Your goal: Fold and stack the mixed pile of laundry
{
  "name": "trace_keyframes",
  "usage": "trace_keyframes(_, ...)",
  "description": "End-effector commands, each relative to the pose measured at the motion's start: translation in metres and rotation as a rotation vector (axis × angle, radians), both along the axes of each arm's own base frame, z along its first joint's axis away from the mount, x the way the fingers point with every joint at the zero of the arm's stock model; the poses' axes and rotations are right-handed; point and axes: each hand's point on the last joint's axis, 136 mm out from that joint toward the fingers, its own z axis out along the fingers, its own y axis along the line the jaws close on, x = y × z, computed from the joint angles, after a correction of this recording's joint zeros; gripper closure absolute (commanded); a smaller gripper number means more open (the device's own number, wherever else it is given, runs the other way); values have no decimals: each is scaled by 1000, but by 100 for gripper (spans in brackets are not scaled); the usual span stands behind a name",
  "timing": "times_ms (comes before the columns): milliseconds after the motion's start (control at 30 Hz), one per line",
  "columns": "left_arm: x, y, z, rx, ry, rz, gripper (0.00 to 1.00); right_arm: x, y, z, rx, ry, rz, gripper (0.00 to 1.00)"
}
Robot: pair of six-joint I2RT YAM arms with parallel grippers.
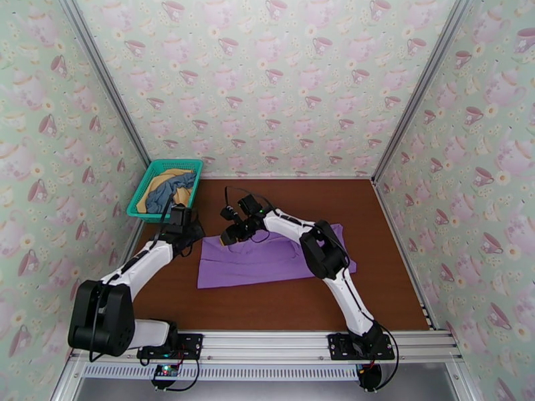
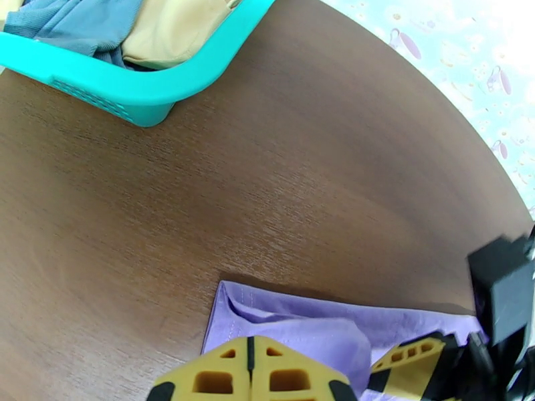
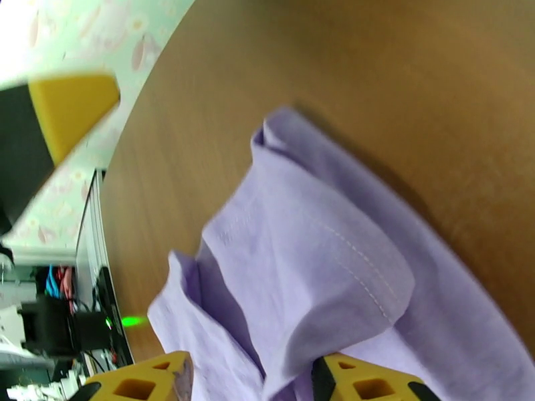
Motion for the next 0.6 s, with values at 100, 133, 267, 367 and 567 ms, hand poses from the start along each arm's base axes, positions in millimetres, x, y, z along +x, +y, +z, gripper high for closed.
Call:
trace_keyframes(100,-6,-1,8,-10,-10,-21,96,3,9,-19,-17,113,-51,47)
trace_keyframes(133,-7,-1,8,-10,-9,-20,97,2,12,-18,-4,124,-46,47)
trace_keyframes(267,-12,0,10,-9,-12,-17,97,-10,23,-11,61,171,6,48)
trace_keyframes(367,-15,1,15,-8,-22,-13,96,-27,31,-2,101,179,69,49)
trace_keyframes(567,-27,6,28,8,-48,-3,94,-52,37,13,126,121,147,49)
